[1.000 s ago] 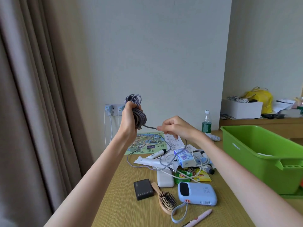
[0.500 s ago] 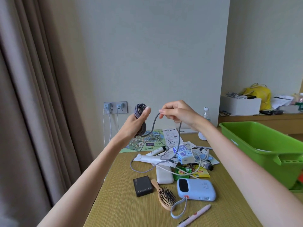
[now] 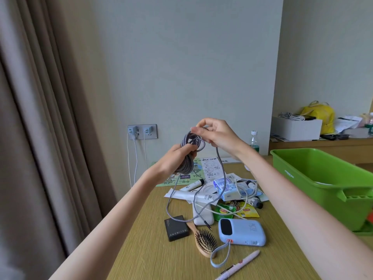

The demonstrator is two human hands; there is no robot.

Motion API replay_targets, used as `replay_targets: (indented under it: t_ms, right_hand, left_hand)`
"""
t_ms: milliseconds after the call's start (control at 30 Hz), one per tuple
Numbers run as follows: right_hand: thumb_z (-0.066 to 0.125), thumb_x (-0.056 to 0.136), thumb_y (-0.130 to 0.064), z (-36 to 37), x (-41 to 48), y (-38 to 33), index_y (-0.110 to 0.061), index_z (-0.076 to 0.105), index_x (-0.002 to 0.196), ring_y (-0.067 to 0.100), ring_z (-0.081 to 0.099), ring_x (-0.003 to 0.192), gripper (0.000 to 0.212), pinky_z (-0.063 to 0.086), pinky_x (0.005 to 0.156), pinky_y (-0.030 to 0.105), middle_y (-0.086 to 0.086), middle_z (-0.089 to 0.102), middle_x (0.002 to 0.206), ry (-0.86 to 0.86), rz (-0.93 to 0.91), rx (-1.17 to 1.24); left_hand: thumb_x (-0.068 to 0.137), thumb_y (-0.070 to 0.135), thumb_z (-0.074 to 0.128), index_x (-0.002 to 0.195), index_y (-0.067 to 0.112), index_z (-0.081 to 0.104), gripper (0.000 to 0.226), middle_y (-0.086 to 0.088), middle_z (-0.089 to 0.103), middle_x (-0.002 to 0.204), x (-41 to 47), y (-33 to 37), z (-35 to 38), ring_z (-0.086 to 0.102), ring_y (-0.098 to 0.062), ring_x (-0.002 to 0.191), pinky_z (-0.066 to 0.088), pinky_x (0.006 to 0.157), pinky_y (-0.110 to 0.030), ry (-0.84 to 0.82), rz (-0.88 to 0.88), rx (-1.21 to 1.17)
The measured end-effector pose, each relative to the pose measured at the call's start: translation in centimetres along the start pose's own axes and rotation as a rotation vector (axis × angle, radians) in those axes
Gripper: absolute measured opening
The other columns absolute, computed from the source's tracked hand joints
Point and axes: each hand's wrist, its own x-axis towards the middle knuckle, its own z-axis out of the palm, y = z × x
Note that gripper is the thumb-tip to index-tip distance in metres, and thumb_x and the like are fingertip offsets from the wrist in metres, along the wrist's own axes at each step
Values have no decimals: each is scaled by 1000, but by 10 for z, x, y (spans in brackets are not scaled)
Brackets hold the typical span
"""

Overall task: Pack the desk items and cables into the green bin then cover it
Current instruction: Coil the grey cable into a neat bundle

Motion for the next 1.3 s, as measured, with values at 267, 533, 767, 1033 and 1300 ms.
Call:
replay_targets:
  t_ms: [267, 533, 767, 1033, 1300]
  right_hand:
    - [38, 102, -46, 6, -10, 17, -15, 53, 68, 9, 24, 45, 48, 19, 42, 20, -4, 33, 52, -120, 132, 120]
    - [27, 103, -47, 23, -13, 8, -17, 36, 57, 12, 14, 43, 55, 12, 41, 24, -3, 24, 45, -309, 235, 291]
    - [29, 97, -61, 26, -11, 6, -17, 40, 60, 15, 19, 46, 59, 16, 47, 28, -1, 29, 49, -405, 248, 196]
    - [60, 87, -37, 30, -14, 18, -14, 63, 69, 13, 26, 47, 30, 21, 45, 23, -2, 37, 51, -309, 157, 170]
    - [63, 87, -18, 52, -1, 17, -21, 48, 50, 14, 32, 47, 40, 24, 49, 27, -1, 38, 51, -340, 214, 53]
  left_hand:
    - [98, 20, 43, 102, 0, 65, 30, 3, 39, 65, 0, 5, -8, 33, -14, 58, 30, 52, -26, 167, 79, -208]
    - [97, 21, 43, 90, 8, 68, 29, 7, 42, 59, 2, 14, -2, 37, -7, 47, 30, 42, -18, 234, 153, -293]
    - [95, 29, 45, 94, 17, 68, 26, -5, 64, 60, 2, 22, -4, 59, -11, 55, 39, 49, -19, 264, 127, -280]
    - [86, 35, 53, 69, 26, 68, 25, 9, 66, 75, 4, 25, -34, 59, -12, 72, 39, 70, -33, 344, 63, -423]
    - [91, 29, 45, 67, 24, 61, 30, 8, 58, 64, -7, 6, -60, 53, -13, 56, 38, 63, -30, 454, 53, -379]
